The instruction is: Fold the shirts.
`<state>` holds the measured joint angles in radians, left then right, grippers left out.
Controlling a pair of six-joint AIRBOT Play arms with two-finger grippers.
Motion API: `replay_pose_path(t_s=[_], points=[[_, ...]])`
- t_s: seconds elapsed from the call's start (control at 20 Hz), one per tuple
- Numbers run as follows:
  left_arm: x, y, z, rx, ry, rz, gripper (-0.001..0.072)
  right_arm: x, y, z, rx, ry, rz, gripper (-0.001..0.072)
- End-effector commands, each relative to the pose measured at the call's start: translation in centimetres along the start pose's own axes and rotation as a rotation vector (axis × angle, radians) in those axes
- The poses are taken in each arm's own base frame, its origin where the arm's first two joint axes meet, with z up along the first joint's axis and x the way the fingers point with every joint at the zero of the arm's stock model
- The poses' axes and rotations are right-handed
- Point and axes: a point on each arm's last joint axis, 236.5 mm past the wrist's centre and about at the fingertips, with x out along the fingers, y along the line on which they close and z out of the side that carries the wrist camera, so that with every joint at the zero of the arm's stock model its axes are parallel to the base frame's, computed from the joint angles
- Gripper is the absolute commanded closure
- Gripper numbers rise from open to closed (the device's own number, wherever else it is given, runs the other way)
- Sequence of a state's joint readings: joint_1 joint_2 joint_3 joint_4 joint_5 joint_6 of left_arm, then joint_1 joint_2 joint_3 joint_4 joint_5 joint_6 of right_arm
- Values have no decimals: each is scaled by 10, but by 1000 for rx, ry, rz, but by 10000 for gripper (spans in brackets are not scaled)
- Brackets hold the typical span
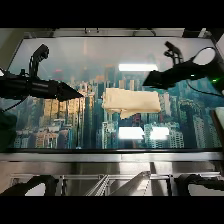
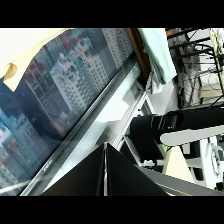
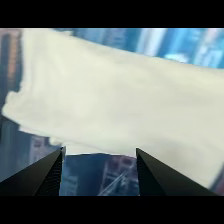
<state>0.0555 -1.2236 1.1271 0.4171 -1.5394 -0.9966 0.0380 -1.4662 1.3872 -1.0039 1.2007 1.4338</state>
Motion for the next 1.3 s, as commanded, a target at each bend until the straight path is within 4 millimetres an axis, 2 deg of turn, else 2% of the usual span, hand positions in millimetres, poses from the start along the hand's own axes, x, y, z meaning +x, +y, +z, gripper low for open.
replay_pose_path(t_s=[0.0, 0.15, 0.25, 0.4, 0.5, 0.6, 0.7, 0.85, 1.0, 1.05, 1.1, 1.15, 1.25], points=[[-5, -8, -1, 24, -9, 5, 684, -13, -81, -14, 180, 33, -92, 210], [-5, -10, -3, 25, -2, 1, 684, 22, -111, -41, 270, 120, -65, 209], [-5, -9, -3, 25, -2, 1, 684, 52, -111, -50, 306, 149, 4, 210], [-5, -10, -3, 25, -2, 1, 684, 87, -102, -51, 350, 164, 114, 210], [-5, -10, -3, 25, -2, 0, 684, 104, -107, -55, 372, 178, 123, 210], [-5, -11, -4, 24, 5, -4, 684, 112, -108, -62, 379, 204, 124, 210], [-5, -12, -6, 24, 12, -8, 685, 108, -101, -67, 354, 233, 148, 210], [-5, -12, -6, 24, 13, -9, 684, 75, -92, -70, 316, 264, 202, 211], [-5, -12, -6, 24, 13, -9, 684, 38, -112, -49, 321, 155, 187, 208], [-5, -12, -6, 24, 13, -9, 685, 30, -122, -45, 341, 126, 179, 183], [-5, -12, -6, 24, 12, -8, 684, 26, -130, -44, 358, 112, 176, 49], [-5, -12, -6, 24, 12, -8, 685, 24, -137, -43, 372, 104, 172, 19], [-5, -12, -6, 24, 11, -8, 685, 24, -143, -41, 376, 89, 165, 19]])
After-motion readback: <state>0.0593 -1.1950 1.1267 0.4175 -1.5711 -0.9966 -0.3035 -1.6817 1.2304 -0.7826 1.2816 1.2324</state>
